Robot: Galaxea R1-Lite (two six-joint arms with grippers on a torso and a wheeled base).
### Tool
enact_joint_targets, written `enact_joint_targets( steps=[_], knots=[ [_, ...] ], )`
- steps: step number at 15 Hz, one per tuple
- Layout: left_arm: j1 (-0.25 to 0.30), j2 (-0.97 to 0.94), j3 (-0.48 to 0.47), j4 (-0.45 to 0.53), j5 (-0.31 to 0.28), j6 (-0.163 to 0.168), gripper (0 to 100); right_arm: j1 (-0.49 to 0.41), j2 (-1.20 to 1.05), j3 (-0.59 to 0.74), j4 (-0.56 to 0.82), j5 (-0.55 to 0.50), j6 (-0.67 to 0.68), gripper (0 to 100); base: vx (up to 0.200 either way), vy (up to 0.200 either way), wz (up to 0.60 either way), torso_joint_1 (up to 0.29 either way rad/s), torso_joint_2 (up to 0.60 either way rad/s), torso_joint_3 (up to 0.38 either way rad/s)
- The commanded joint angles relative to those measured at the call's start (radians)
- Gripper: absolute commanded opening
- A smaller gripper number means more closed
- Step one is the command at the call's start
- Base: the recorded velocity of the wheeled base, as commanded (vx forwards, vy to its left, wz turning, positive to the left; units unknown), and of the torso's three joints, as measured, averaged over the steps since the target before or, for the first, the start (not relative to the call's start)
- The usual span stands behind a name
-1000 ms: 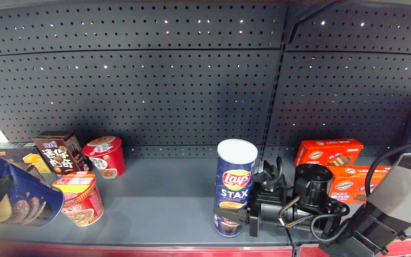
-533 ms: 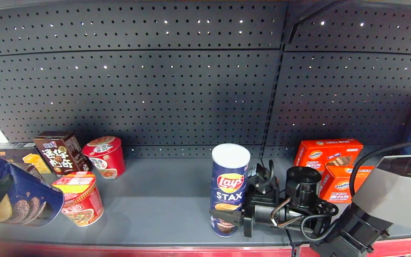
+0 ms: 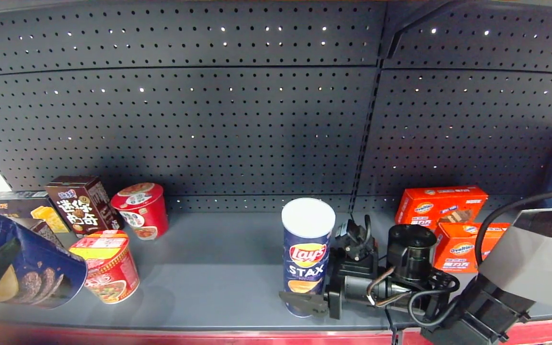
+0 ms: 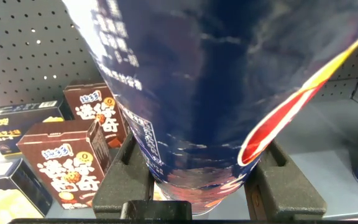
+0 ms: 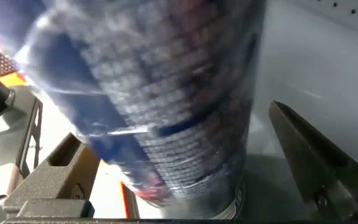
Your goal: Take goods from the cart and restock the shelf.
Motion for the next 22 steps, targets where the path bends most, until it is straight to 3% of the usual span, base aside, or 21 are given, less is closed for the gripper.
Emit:
enact_joint_targets(
  steps=[1, 11, 14, 15, 19, 20, 22],
  knots=[
    [0.000, -0.005, 0.017, -0.001, 0.000, 0.000, 0, 0.006, -0.096, 0.065, 0.008, -0.020, 0.004, 100, 0.000, 0.000, 0.00, 0.000, 0.00, 0.000],
    [0.002, -0.069, 0.055, -0.001, 0.002, 0.000, 0, -0.058, -0.468, 0.451, 0.014, -0.020, -0.005, 100, 0.000, 0.000, 0.00, 0.000, 0.00, 0.000],
    [0.002, -0.066, -0.009, -0.001, 0.000, 0.000, 0, -0.109, -0.542, 0.445, 0.017, -0.042, -0.020, 100, 0.000, 0.000, 0.00, 0.000, 0.00, 0.000],
    [0.000, -0.048, -0.060, 0.001, 0.000, 0.000, 0, -0.173, -0.559, 0.416, 0.029, -0.051, -0.069, 100, 0.000, 0.000, 0.00, 0.000, 0.00, 0.000],
    [-0.040, -0.032, -0.201, 0.191, -0.020, 0.017, 0, -0.247, -0.709, 0.330, 0.212, -0.171, -0.106, 100, 0.000, 0.000, 0.00, 0.000, 0.00, 0.000],
    [-0.079, -0.032, -0.235, 0.239, -0.028, 0.065, 0, -0.227, -0.797, 0.309, 0.361, -0.326, -0.109, 100, 0.000, 0.000, 0.00, 0.000, 0.00, 0.000],
    [-0.135, -0.032, -0.290, 0.312, -0.029, 0.074, 0, -0.138, -0.926, 0.305, 0.552, -0.546, -0.107, 100, 0.000, 0.000, 0.00, 0.000, 0.00, 0.000]
  ],
)
